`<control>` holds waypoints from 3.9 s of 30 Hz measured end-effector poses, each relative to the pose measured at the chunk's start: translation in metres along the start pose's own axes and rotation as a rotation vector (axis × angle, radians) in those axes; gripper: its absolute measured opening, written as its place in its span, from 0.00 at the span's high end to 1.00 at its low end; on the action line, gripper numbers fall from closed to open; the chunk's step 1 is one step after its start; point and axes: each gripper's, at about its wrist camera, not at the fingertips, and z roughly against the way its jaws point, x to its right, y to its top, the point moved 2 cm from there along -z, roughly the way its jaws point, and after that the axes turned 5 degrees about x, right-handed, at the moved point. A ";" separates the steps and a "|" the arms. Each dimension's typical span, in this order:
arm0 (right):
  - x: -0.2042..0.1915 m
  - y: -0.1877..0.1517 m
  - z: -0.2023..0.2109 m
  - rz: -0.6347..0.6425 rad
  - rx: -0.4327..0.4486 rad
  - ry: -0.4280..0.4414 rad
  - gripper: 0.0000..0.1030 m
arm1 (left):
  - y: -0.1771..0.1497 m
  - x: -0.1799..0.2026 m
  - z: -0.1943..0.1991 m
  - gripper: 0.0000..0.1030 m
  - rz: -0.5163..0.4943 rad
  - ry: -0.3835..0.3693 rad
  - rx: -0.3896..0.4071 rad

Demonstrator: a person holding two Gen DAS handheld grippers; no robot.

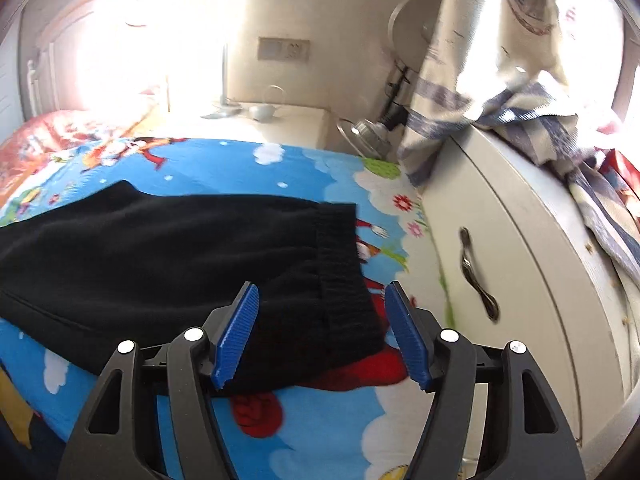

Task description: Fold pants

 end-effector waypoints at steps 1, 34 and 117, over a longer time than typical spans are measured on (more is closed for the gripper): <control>-0.025 0.008 -0.002 0.029 0.018 0.105 0.32 | 0.001 0.007 -0.001 0.79 -0.036 0.007 -0.015; -0.109 -0.021 -0.052 0.040 0.045 0.090 0.14 | 0.065 0.047 -0.019 0.58 -0.436 0.450 0.236; -0.518 -0.004 -0.107 0.359 -0.119 0.499 0.05 | -0.001 -0.050 -0.022 0.82 0.311 -0.302 0.100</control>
